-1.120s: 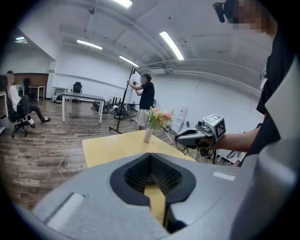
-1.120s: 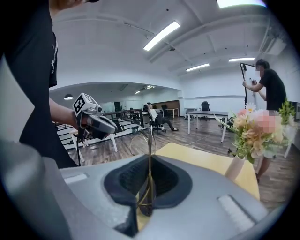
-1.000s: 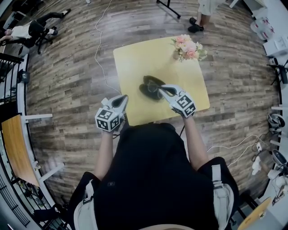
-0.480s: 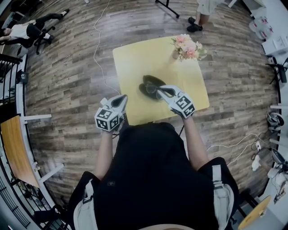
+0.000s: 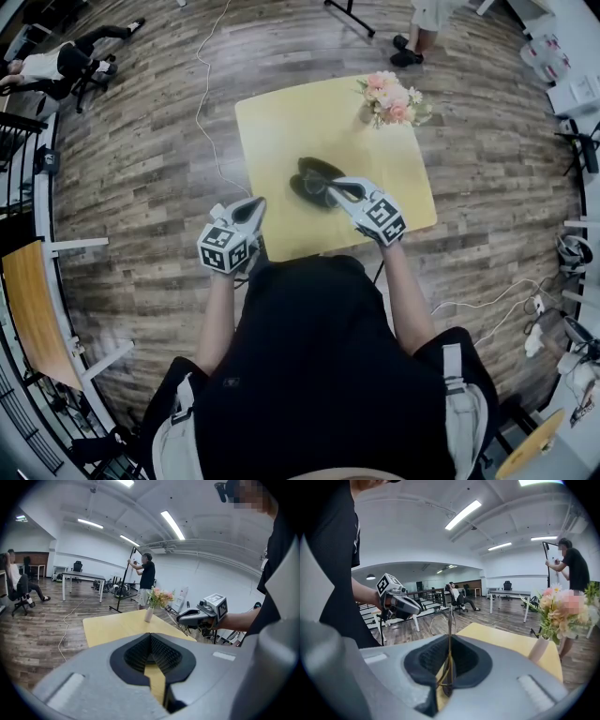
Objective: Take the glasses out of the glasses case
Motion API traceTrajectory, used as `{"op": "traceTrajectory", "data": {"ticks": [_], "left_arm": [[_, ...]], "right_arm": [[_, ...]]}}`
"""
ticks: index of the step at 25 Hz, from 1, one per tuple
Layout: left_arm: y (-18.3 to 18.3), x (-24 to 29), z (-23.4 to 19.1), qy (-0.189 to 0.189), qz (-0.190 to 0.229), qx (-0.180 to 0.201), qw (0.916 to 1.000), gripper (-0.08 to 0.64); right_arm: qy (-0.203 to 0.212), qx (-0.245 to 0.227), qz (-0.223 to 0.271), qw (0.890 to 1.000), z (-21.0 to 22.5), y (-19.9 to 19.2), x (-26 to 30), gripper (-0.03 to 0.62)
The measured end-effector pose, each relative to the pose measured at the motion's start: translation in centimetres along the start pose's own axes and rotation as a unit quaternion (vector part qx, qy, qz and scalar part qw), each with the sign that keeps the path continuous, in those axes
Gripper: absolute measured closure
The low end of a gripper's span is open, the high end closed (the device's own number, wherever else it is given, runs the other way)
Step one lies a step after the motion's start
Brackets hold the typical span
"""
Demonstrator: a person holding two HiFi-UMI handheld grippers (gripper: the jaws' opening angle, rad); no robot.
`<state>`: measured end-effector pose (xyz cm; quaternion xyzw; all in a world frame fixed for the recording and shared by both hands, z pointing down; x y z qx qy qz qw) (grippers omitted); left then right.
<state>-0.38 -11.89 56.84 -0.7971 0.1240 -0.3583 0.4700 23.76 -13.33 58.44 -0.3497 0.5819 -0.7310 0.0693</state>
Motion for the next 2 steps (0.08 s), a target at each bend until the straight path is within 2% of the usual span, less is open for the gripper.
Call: {"op": "traceTrajectory", "data": {"ticks": [2], "left_arm": [[0.05,-0.05,0.0,0.0,-0.001,0.0,1.0,0.549]], "right_arm": [[0.0,0.0,0.0,1.0,-0.01,0.03,0.0,0.575]]}}
Point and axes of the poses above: the fingertips, and each gripper's own axes: x forward along the fingers, z to its right, y out of its top, the point moved 6 cm from there along -x, backward along the fingers, and after that the axes turned 2 degrees about -y, right-handed, at the moved point
